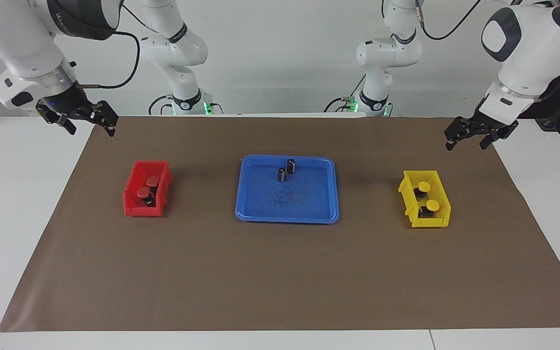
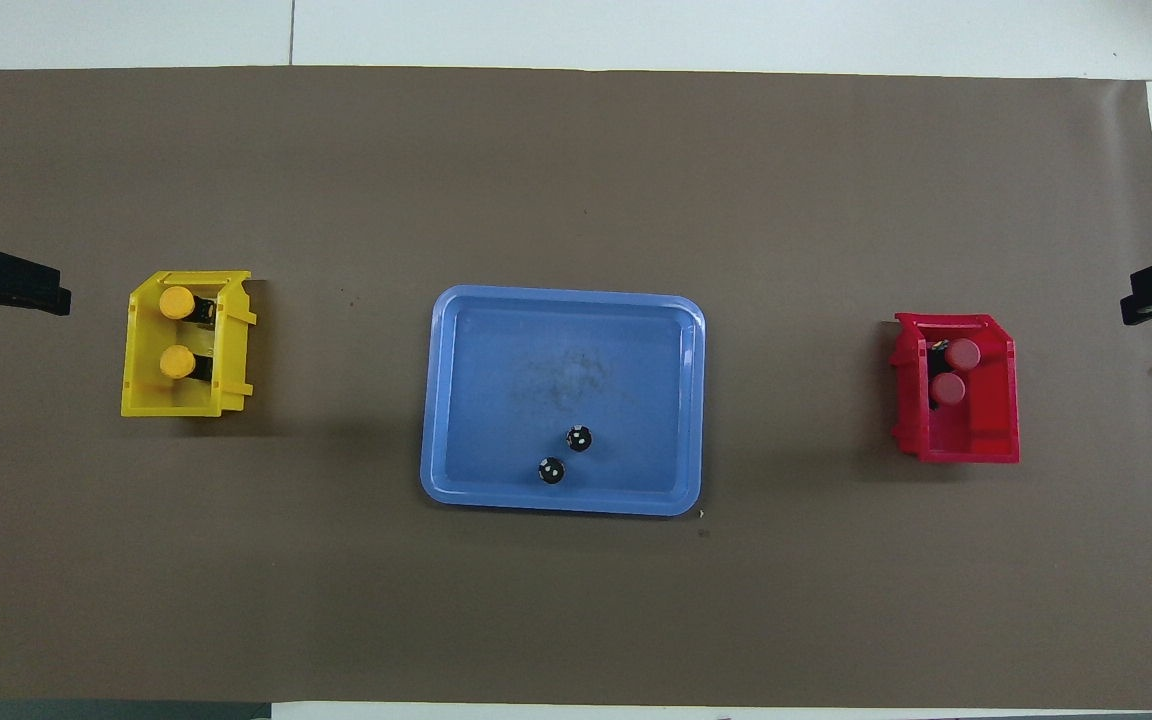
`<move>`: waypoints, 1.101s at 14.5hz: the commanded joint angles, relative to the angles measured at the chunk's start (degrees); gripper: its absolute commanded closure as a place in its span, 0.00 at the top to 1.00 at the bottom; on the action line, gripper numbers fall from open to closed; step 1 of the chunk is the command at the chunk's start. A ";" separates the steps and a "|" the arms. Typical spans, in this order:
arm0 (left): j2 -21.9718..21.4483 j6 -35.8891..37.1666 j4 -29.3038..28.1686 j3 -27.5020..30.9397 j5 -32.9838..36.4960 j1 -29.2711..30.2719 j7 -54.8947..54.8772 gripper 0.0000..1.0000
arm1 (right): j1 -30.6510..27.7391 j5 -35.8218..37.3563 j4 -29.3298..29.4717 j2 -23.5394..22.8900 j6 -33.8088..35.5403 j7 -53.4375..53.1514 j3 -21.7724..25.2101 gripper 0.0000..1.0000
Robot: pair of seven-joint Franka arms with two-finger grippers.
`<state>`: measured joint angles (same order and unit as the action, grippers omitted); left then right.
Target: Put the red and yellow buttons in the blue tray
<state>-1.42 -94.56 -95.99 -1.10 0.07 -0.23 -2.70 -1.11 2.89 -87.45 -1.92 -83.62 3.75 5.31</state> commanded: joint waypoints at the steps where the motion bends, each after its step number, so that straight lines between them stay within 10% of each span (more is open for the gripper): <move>1: -0.17 1.48 0.98 0.05 -0.95 0.41 -1.25 1.00 | -0.04 -0.87 -0.35 0.34 -0.32 -0.85 -0.12 1.00; 8: -0.17 1.30 0.81 -0.04 -0.95 0.23 -0.90 1.00 | 0.05 -0.61 -0.79 0.61 -1.01 -0.50 -0.12 1.00; 16: -0.25 1.13 0.63 0.05 -0.95 0.50 -1.08 1.00 | -0.48 -3.68 -8.95 -3.34 -18.40 1.70 -0.12 1.00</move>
<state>-1.43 -94.17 -95.50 -1.11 0.07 -0.23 -2.75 -1.12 0.88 -93.00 -3.47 -97.59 5.17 5.28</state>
